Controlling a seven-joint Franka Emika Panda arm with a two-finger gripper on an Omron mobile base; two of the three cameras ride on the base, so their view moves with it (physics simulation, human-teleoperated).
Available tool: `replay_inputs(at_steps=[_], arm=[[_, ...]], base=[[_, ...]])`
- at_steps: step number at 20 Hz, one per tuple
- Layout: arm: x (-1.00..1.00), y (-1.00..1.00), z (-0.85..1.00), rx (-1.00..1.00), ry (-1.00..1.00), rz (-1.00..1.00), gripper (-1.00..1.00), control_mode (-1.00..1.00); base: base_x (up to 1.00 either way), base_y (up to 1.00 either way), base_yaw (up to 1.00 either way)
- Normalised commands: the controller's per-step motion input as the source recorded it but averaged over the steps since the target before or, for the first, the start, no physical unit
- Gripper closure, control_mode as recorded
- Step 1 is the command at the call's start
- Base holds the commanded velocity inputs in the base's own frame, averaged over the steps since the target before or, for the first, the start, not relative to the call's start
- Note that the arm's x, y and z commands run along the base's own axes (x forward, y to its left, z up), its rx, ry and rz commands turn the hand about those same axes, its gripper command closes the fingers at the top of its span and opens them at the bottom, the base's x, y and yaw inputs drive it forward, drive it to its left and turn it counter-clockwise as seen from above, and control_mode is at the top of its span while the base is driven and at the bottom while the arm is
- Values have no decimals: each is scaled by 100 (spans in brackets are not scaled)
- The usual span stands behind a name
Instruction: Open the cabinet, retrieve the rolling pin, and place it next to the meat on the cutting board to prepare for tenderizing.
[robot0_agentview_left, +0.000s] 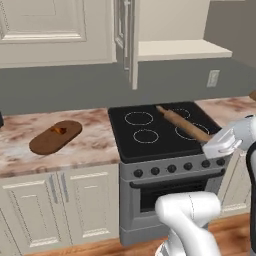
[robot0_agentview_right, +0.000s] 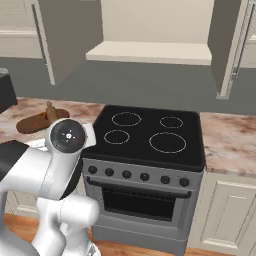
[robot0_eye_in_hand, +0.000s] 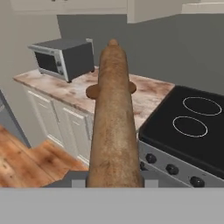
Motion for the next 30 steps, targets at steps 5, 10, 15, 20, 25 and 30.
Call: replay_inputs(at_steps=[5,10,15,20,25,30], arm=[[0,0,0,0,0,0,100,100],[0,0,0,0,0,0,100,100],[0,0,0,0,0,0,100,100],[0,0,0,0,0,0,100,100],[0,0,0,0,0,0,100,100],[0,0,0,0,0,0,100,100]], base=[[-38,71,4],[-7,79,7],[21,69,5],[43,44,0],[68,21,-1],[64,44,0]])
